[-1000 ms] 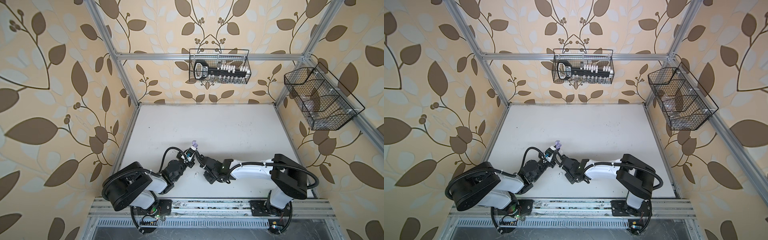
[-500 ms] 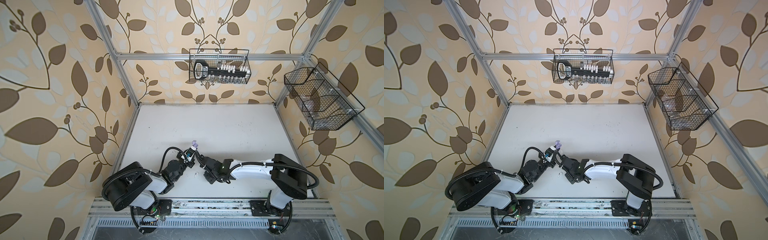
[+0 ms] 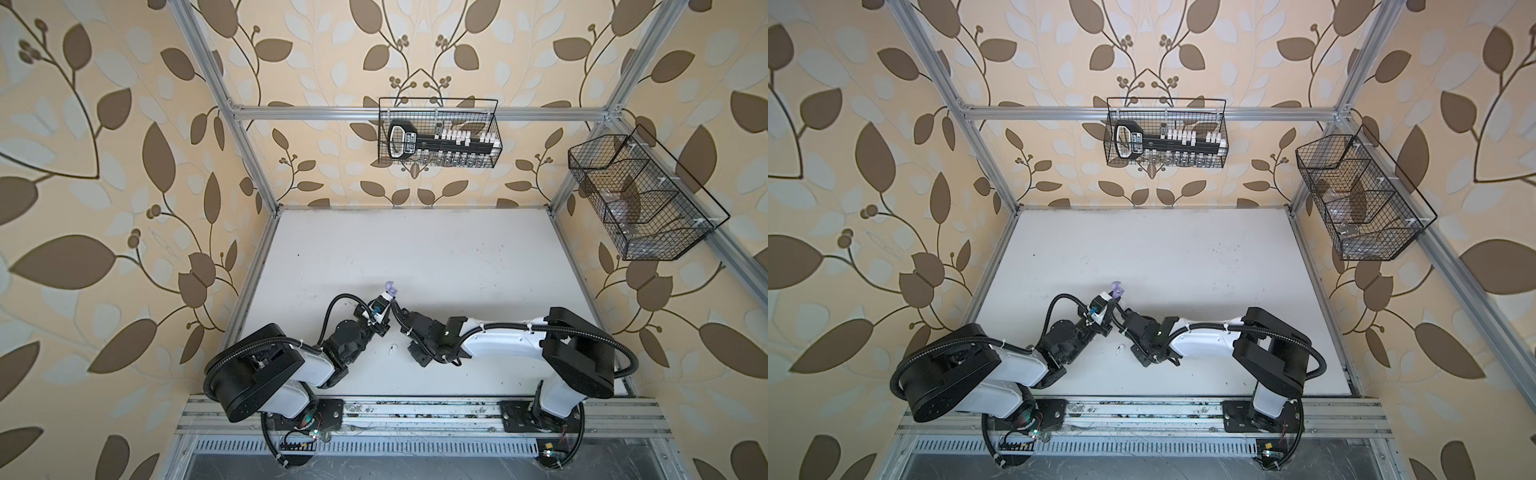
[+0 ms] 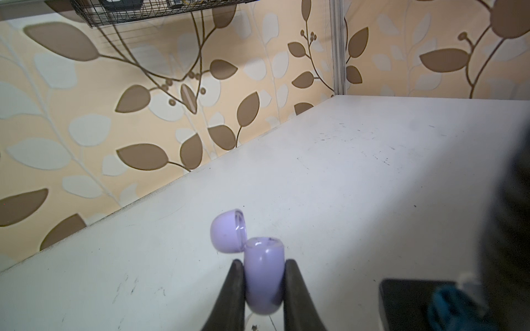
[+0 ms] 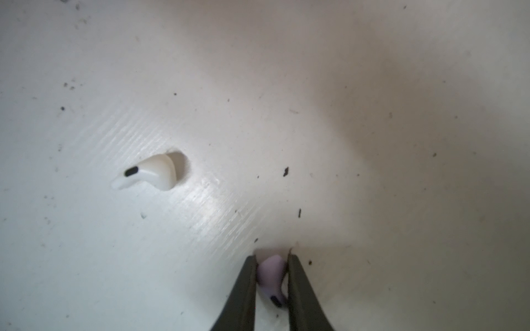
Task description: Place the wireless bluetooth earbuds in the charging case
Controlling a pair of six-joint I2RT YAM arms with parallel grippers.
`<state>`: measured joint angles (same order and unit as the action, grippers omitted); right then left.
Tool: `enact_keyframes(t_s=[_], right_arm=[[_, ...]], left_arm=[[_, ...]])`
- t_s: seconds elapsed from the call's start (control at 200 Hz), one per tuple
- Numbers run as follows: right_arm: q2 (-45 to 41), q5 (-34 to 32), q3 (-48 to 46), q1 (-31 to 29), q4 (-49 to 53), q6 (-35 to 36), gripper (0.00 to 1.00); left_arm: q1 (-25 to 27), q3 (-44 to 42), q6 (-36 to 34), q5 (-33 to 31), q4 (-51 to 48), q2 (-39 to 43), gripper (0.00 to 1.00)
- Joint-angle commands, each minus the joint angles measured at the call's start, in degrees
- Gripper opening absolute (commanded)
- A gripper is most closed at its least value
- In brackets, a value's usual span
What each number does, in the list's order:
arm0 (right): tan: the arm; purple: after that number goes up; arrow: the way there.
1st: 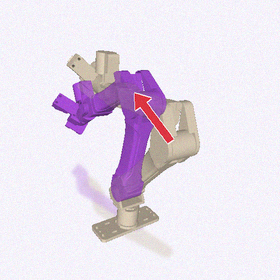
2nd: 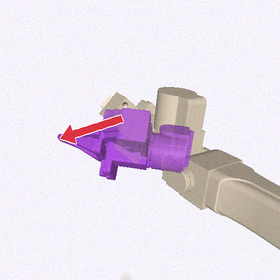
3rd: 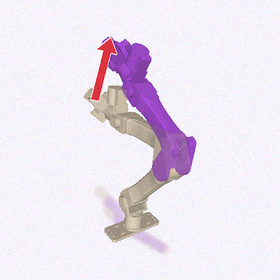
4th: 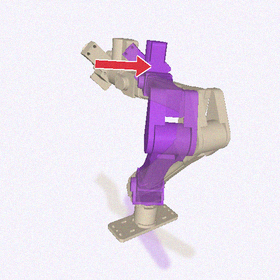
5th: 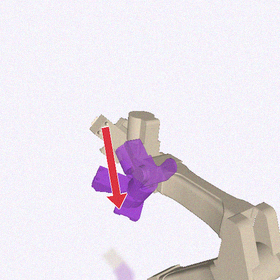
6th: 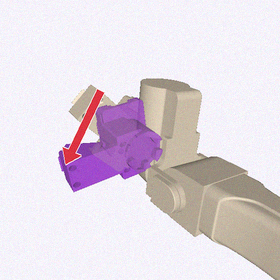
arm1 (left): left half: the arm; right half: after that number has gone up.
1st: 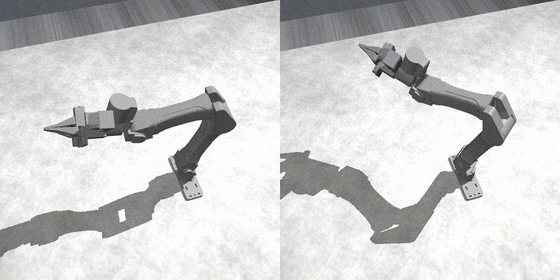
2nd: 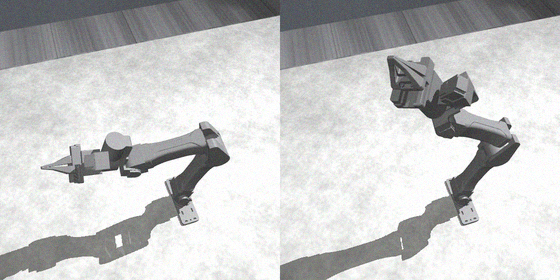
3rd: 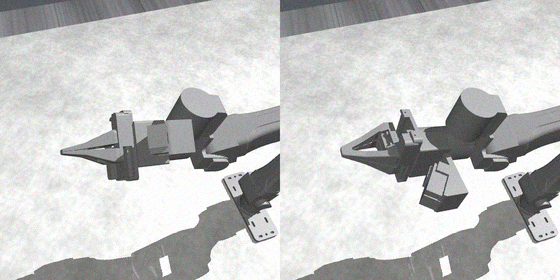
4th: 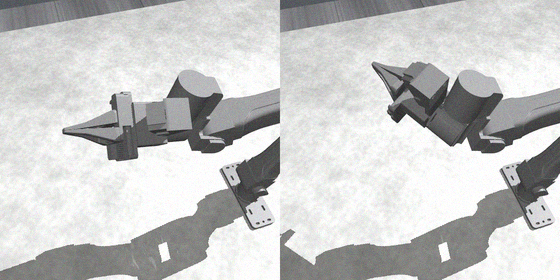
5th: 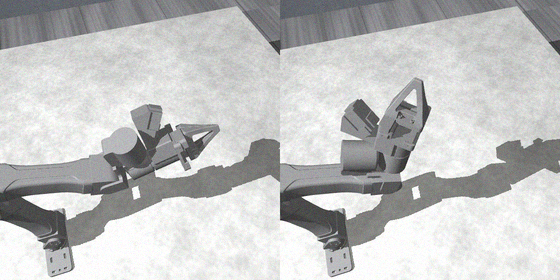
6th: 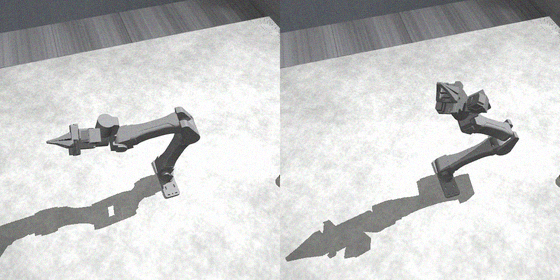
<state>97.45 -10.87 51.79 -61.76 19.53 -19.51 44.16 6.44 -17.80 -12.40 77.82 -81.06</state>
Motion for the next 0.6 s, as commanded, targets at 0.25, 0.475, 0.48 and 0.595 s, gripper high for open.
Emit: enact_keyframes(t_s=[0.25,0.475,0.48,0.595], right_arm=[[-1.2,1.4,-1.8,2.0,3.4,0.6,0.12],[-6.3,4.1,-3.4,4.1,0.6,-1.0,0.12],[-6.3,4.2,-3.4,4.3,0.6,-1.1,0.12],[-9.7,4.5,-4.8,6.3,-1.3,-3.3,0.11]], left_arm=[[0.0,1.2,0.1,4.9,3.7,-0.2,0.0],[0.0,1.7,0.8,8.9,3.6,-0.9,0.0],[0.0,1.7,1.0,9.0,3.6,-0.9,0.0],[0.0,2.1,1.3,11.9,3.6,-0.9,0.0]])
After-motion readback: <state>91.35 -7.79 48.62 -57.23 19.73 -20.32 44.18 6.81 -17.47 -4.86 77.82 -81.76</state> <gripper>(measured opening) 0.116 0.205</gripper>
